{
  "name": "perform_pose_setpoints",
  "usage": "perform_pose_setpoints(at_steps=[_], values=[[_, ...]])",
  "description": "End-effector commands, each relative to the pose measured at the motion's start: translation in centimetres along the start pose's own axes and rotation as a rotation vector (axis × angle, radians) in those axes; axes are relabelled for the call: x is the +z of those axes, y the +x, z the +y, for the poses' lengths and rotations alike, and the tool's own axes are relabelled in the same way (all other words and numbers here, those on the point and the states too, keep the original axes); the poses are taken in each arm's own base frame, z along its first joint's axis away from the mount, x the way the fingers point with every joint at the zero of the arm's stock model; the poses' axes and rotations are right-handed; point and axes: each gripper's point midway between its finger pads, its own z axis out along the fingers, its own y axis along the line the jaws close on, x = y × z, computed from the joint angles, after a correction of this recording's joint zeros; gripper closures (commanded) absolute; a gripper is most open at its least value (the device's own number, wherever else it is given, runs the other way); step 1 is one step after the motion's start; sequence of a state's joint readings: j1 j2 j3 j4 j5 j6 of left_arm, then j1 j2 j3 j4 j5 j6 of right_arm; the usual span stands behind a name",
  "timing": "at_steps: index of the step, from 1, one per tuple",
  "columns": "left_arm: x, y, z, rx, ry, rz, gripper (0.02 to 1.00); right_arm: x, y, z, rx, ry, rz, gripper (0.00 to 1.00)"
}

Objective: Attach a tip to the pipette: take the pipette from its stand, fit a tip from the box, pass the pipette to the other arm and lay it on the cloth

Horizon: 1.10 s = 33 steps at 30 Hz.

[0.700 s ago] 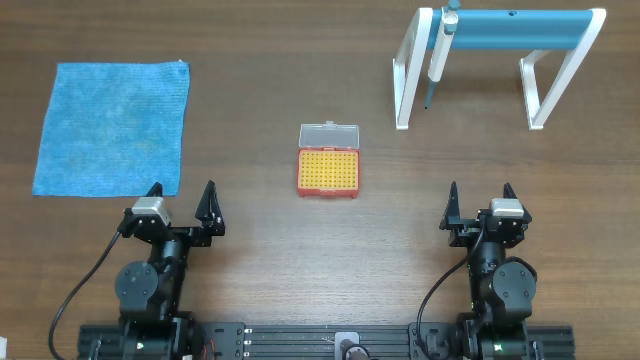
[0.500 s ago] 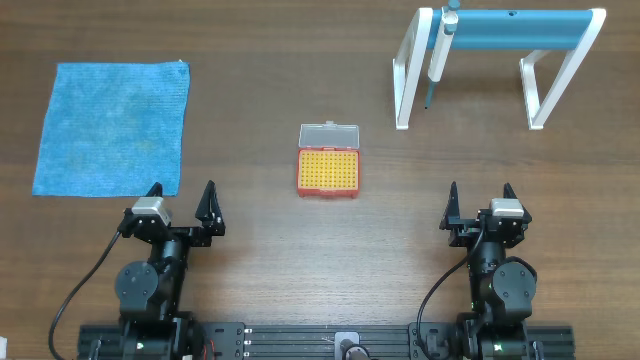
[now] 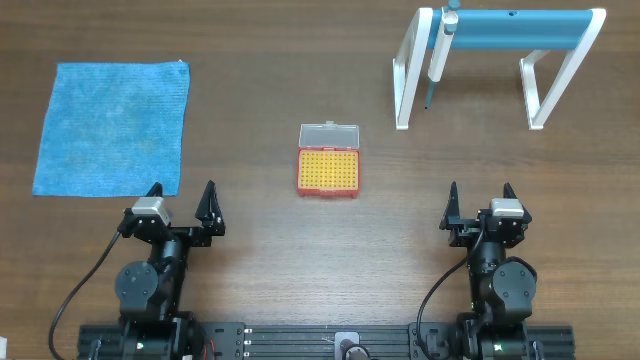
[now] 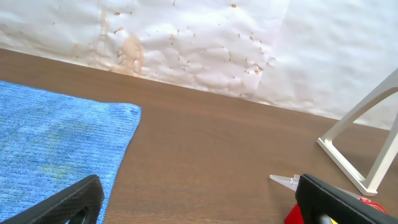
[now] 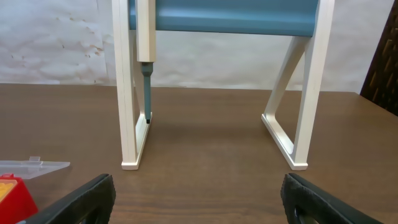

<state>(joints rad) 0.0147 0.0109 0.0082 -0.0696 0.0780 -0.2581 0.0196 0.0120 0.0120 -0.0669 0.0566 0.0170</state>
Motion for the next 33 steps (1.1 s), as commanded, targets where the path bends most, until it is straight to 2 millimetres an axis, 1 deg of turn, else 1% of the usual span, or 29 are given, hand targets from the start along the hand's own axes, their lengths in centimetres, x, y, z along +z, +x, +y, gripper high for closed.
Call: perform_pose_setpoints(at_steps=[1,2,4,5,6,8,9,10,13,14,15,17,18,20,22,24,27,33], values=[[0.0,0.0,0.4,0.013,-0.018,-0.004,0.018,0.0,0.1,0.1,-0.006,-0.005,-0.003,0.139],[0.0,0.0,0.4,0.013,-0.018,-0.004,0.018,0.0,0.1,0.1,-0.006,-0.004,-0.004,0.139],[0.0,0.0,0.4,0.013,-0.018,-0.004,0.018,0.0,0.2,0.1,-0.006,-0.005,0.001,0.016],[0.0,0.0,0.4,0.013,-0.018,-0.004,0.018,0.1,0.4,0.1,-0.007,-0.007,0.016,0.014],[0.0,0.0,0.4,0.013,-0.018,-0.004,0.018,0.3,-0.3,0.1,-0.007,-0.006,0.013,0.014],[0.0,0.0,0.4,0.013,-0.018,-0.004,0.018,1.2,-2.7,0.0,-0.004,-0.003,-0.048,0.014],[0.0,0.0,0.4,0.013,-0.018,-0.004,0.018,2.4,-3.7,0.0,-0.004,-0.003,-0.054,0.012],[0.0,0.0,0.4,0.013,-0.018,-0.004,0.018,3.7,-4.0,0.1,-0.005,-0.005,-0.034,0.014],[0.0,0.0,0.4,0.013,-0.018,-0.004,0.018,8.3,-6.2,0.4,-0.003,-0.013,-0.066,0.014],[0.0,0.0,0.4,0.013,-0.018,-0.004,0.018,10.2,-6.7,0.5,-0.001,-0.012,-0.091,0.014],[0.0,0.0,0.4,0.013,-0.018,-0.004,0.018,11.0,-7.0,0.5,0.003,-0.011,-0.109,0.014],[0.0,0.0,0.4,0.013,-0.018,-0.004,0.018,13.9,-7.1,0.7,0.039,-0.014,-0.144,0.014],[0.0,0.0,0.4,0.013,-0.018,-0.004,0.018,15.1,-6.9,1.2,0.049,-0.025,-0.145,0.012],[0.0,0.0,0.4,0.013,-0.018,-0.004,0.018,16.6,-6.5,2.1,0.048,-0.043,-0.128,0.014],[0.0,0.0,0.4,0.013,-0.018,-0.004,0.018,17.9,-6.6,2.7,0.048,-0.055,-0.124,0.014],[0.0,0.0,0.4,0.013,-0.018,-0.004,0.018,19.3,-6.0,2.9,0.046,-0.056,-0.107,0.014],[0.0,0.0,0.4,0.013,-0.018,-0.004,0.018,20.5,-5.8,3.0,0.046,-0.057,-0.101,0.014],[0.0,0.0,0.4,0.013,-0.018,-0.004,0.018,22.3,-4.8,3.2,0.044,-0.057,-0.079,0.014]])
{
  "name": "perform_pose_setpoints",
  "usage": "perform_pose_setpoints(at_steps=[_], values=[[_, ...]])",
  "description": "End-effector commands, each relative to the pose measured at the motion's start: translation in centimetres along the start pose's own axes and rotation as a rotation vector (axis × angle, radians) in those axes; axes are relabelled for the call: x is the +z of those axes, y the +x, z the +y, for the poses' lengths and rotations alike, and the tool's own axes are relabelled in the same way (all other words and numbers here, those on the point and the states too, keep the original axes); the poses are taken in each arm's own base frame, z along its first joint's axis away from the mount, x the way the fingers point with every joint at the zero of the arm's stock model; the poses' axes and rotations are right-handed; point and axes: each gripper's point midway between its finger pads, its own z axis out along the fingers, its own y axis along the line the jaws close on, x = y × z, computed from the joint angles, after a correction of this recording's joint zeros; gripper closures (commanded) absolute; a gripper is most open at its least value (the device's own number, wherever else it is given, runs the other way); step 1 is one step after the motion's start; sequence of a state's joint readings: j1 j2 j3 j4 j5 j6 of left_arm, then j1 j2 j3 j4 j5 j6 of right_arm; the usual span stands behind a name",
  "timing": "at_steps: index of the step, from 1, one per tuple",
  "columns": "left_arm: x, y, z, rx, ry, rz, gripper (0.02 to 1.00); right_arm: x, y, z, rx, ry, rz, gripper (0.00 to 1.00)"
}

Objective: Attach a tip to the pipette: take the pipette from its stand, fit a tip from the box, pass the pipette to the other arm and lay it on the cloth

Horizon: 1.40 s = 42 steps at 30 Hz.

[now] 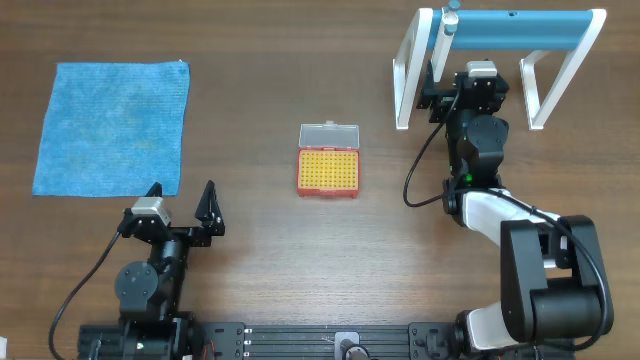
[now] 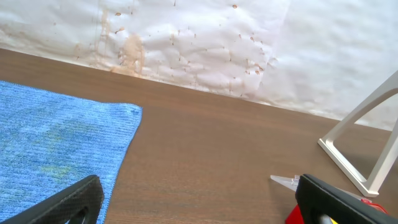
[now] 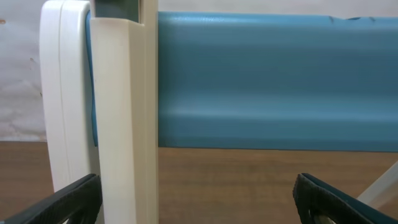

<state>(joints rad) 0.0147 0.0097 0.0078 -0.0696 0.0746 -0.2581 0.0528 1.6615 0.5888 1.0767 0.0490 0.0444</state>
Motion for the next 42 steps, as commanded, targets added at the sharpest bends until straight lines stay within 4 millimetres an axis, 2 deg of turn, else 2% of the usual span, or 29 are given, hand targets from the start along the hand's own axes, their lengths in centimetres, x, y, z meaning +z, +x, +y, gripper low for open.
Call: perform_pose_setpoints(at_steps=[1,6,19,20,22,23,28,33,37,38,40,42], values=[[0.0,0.0,0.3,0.013,-0.015,-0.002,0.018,1.6,0.2,0.6,0.015,-0.019,-0.002,0.014],[0.0,0.0,0.3,0.013,-0.015,-0.002,0.018,2.1,1.0,0.6,0.014,-0.018,0.012,0.014],[0.0,0.0,0.3,0.013,-0.015,-0.002,0.018,2.4,0.4,1.1,0.015,-0.050,-0.004,0.027],[0.0,0.0,0.3,0.013,-0.015,-0.002,0.018,2.4,0.4,1.1,0.015,-0.050,-0.004,0.332],[0.0,0.0,0.3,0.013,-0.015,-0.002,0.018,2.4,0.4,1.1,0.015,-0.049,-0.004,0.807],[0.0,0.0,0.3,0.013,-0.015,-0.002,0.018,2.4,0.4,1.0,0.015,-0.045,-0.004,0.917],[0.0,0.0,0.3,0.013,-0.015,-0.002,0.018,2.3,0.1,0.9,0.015,-0.037,-0.011,0.919],[0.0,0.0,0.3,0.013,-0.015,-0.002,0.018,1.5,-4.1,0.7,0.017,-0.036,-0.100,0.919],[0.0,0.0,0.3,0.012,-0.015,-0.002,0.018,1.3,-4.2,0.8,0.018,-0.038,-0.103,0.919],[0.0,0.0,0.3,0.013,-0.015,-0.002,0.018,0.8,-4.6,1.4,0.019,-0.051,-0.112,0.917],[0.0,0.0,0.3,0.013,-0.015,-0.002,0.018,-1.3,-7.0,3.8,0.027,-0.108,-0.177,0.919],[0.0,0.0,0.3,0.013,-0.015,-0.002,0.018,-5.9,-10.9,8.2,0.060,-0.227,-0.345,0.919]])
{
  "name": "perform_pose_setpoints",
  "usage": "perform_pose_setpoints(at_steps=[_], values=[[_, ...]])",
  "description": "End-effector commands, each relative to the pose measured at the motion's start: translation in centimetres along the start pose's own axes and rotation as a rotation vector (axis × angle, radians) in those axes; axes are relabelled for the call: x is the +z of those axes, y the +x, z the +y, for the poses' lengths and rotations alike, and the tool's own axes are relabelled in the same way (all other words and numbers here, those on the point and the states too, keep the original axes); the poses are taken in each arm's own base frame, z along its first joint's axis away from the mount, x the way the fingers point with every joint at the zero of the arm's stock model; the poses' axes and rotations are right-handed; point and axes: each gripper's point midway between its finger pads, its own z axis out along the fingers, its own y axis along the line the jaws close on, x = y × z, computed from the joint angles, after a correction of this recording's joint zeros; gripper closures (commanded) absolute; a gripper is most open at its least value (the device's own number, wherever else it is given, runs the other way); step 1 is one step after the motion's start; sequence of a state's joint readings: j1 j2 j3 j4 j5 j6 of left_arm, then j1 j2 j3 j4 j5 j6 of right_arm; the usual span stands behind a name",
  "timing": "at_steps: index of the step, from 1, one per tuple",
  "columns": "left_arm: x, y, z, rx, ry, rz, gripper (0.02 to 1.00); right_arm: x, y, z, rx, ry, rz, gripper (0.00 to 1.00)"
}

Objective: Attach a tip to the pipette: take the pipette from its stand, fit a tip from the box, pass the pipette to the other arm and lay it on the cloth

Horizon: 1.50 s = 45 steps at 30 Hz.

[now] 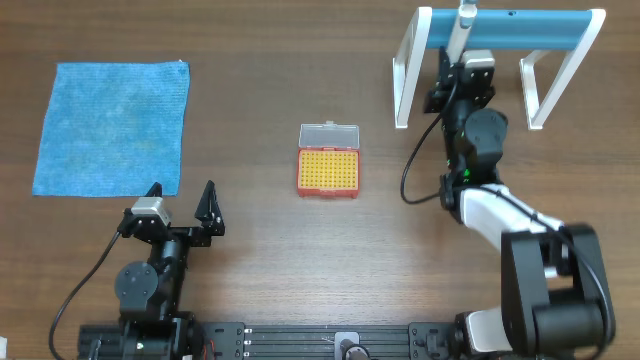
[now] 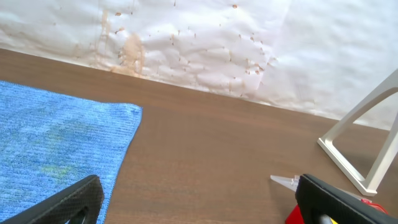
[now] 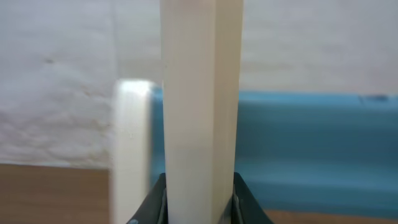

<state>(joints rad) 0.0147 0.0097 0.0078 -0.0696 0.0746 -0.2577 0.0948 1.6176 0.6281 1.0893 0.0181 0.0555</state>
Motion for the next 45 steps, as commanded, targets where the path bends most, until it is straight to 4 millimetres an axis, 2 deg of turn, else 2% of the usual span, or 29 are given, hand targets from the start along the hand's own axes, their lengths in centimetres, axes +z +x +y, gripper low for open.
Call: perform_pose_setpoints(at_steps=[1,2,4,5,6,8,11,15,19,25,30,45], values=[[0.0,0.0,0.3,0.012,-0.015,-0.002,0.018,-6.8,-8.7,9.0,0.063,-0.240,-0.327,0.919],[0.0,0.0,0.3,0.012,-0.015,-0.002,0.018,-8.1,-8.9,11.0,0.076,-0.308,-0.363,0.919],[0.0,0.0,0.3,0.012,-0.015,-0.003,0.018,-10.1,-6.8,16.3,0.107,-0.489,-0.297,0.919],[0.0,0.0,0.3,0.012,-0.015,-0.002,0.018,-10.6,-6.1,17.8,0.140,-0.531,-0.271,0.919],[0.0,0.0,0.3,0.012,-0.015,-0.002,0.018,-11.4,-4.4,20.5,0.177,-0.603,-0.212,0.919],[0.0,0.0,0.3,0.012,-0.015,-0.002,0.018,-11.7,-2.3,22.1,0.182,-0.638,-0.154,0.919],[0.0,0.0,0.3,0.012,-0.015,-0.002,0.018,-10.9,0.5,23.6,0.170,-0.655,-0.086,0.921],[0.0,0.0,0.3,0.012,-0.015,-0.002,0.018,-9.9,3.6,24.2,0.154,-0.649,-0.021,0.921],[0.0,0.0,0.3,0.012,-0.015,-0.002,0.018,-8.2,5.0,23.8,0.146,-0.620,-0.001,0.921],[0.0,0.0,0.3,0.012,-0.015,-0.002,0.018,-7.6,5.1,22.8,0.143,-0.596,0.001,0.921],[0.0,0.0,0.3,0.012,-0.015,-0.002,0.018,-7.8,6.2,23.2,0.139,-0.605,0.026,0.921],[0.0,0.0,0.3,0.012,-0.015,-0.002,0.018,-8.3,6.6,24.0,0.135,-0.656,0.043,0.921]])
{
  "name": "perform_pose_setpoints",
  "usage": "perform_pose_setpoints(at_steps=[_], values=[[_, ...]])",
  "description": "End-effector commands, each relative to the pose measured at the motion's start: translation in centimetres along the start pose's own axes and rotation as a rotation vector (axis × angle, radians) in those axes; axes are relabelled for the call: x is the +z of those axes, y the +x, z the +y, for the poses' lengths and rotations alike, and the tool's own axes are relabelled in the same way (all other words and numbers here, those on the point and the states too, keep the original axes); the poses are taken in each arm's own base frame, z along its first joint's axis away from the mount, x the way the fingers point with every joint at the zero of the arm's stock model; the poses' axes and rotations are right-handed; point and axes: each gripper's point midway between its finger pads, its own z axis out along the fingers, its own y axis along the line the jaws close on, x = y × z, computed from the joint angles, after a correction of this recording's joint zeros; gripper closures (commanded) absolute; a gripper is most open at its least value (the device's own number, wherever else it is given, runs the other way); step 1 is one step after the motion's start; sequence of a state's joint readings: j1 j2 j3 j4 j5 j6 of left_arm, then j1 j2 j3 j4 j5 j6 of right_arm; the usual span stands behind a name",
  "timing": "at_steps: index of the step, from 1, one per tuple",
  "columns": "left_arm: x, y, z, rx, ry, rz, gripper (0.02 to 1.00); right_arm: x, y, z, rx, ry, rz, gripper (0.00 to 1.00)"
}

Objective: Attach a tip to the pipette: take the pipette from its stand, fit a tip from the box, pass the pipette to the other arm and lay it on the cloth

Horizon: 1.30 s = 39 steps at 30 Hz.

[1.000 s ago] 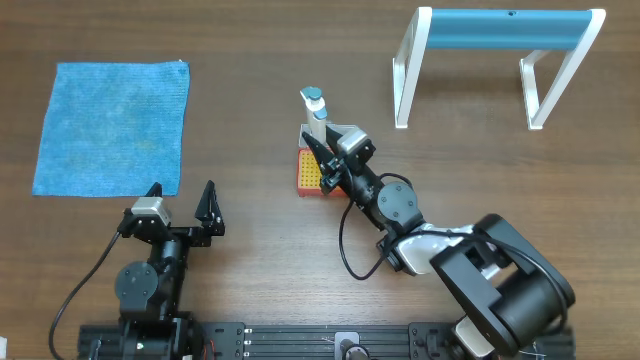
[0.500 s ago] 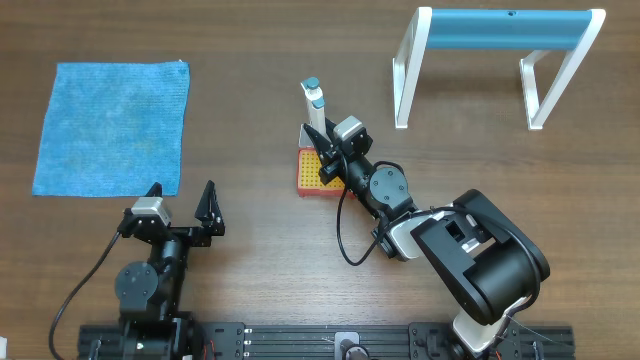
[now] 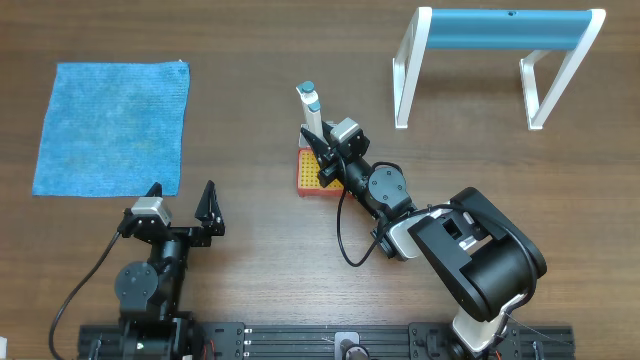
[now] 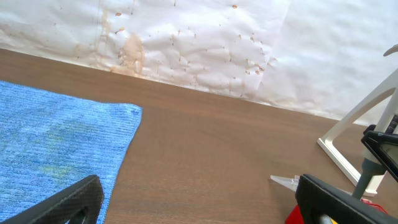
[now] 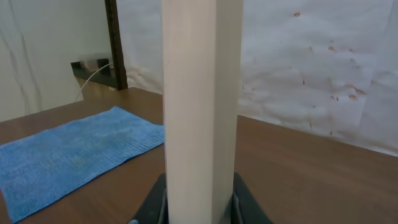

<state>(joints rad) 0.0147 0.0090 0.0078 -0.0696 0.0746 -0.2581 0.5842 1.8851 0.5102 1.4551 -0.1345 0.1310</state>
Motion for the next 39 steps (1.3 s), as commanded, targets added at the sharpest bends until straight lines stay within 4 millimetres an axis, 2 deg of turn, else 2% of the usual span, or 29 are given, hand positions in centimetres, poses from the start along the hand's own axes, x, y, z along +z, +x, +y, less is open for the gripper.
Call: perform_pose_setpoints(at_steps=[1,5,8,13,16,20,25,27,29,32,34,37,38,39], values=[[0.0,0.1,0.3,0.012,-0.015,-0.001,0.018,0.4,0.7,0.1,0.021,-0.013,0.023,0.921],[0.0,0.0,0.3,0.013,-0.015,-0.002,0.018,0.3,2.7,-0.6,0.026,0.006,0.064,0.921],[0.0,0.0,0.3,0.013,-0.015,-0.002,0.018,0.1,3.2,-0.6,0.028,0.007,0.078,0.917],[0.0,0.1,0.3,0.012,-0.015,-0.001,0.018,-2.1,5.3,-0.4,0.038,0.011,0.139,0.919],[0.0,0.0,0.3,0.013,-0.015,-0.002,0.018,-2.3,5.8,-0.4,0.040,0.012,0.154,0.921],[0.0,0.0,0.3,0.013,-0.015,-0.002,0.018,-2.7,8.5,-0.5,0.050,0.015,0.220,0.921],[0.0,0.0,0.3,0.013,-0.015,-0.002,0.018,-2.8,9.0,-0.5,0.052,0.017,0.233,0.921],[0.0,0.1,0.3,0.012,-0.015,-0.001,0.018,-2.5,8.3,-0.5,0.049,0.015,0.211,0.921],[0.0,0.0,0.3,0.013,-0.015,-0.002,0.018,-0.8,4.8,-0.5,0.034,0.007,0.112,0.921],[0.0,0.1,0.3,0.012,-0.015,-0.001,0.018,0.6,-2.5,-0.3,0.007,-0.006,-0.066,0.921],[0.0,0.0,0.3,0.013,-0.015,-0.002,0.018,0.3,-6.7,0.1,-0.007,-0.013,-0.161,0.921],[0.0,0.1,0.3,0.012,-0.015,-0.001,0.018,-1.1,-12.5,0.8,-0.027,-0.030,-0.285,0.921],[0.0,0.1,0.3,0.012,-0.015,-0.001,0.018,-2.0,-15.1,2.3,-0.041,-0.097,-0.305,0.921],[0.0,0.1,0.3,0.012,-0.015,-0.001,0.018,-2.5,-16.0,3.5,-0.045,-0.163,-0.270,0.919]])
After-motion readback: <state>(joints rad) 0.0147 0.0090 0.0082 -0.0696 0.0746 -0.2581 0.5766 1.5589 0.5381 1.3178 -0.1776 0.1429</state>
